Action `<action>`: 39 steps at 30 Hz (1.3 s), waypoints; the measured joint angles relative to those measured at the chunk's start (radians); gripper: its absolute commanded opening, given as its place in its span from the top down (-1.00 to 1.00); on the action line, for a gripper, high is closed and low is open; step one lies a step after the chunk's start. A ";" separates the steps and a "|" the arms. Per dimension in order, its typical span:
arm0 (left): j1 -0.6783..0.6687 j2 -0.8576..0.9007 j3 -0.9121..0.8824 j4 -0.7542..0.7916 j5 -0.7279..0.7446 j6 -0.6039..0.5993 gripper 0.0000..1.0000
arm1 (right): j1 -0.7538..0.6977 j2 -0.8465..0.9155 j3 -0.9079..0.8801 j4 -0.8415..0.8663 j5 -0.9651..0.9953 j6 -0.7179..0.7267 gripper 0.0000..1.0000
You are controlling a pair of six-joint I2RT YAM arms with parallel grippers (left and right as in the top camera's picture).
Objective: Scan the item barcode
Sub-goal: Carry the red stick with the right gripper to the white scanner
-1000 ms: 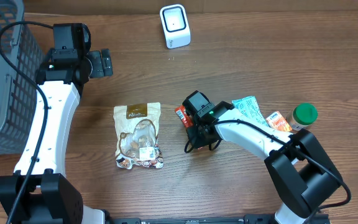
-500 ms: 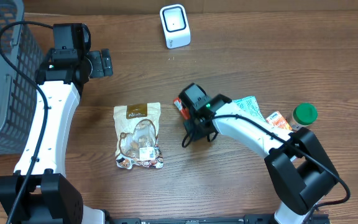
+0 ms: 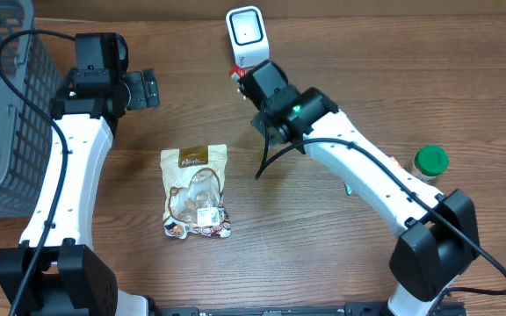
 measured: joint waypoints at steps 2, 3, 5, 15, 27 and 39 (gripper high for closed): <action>0.000 0.000 0.000 0.000 0.000 0.000 -1.00 | -0.005 0.000 0.006 0.067 0.044 -0.052 0.93; 0.000 0.000 0.000 0.000 0.000 0.000 -1.00 | -0.009 0.000 0.007 0.103 0.067 -0.076 0.93; 0.000 0.000 0.000 0.000 0.000 0.000 -1.00 | -0.022 0.002 0.008 0.211 0.104 -0.132 0.93; 0.000 0.000 0.000 0.000 0.000 0.000 -1.00 | -0.132 0.074 0.020 0.731 0.179 -0.400 0.93; 0.000 0.000 0.000 0.000 0.000 0.000 -1.00 | -0.153 0.409 0.024 1.263 0.261 -0.654 0.93; 0.000 0.000 0.000 0.000 0.000 0.000 -1.00 | -0.153 0.617 0.024 1.428 0.351 -0.827 0.93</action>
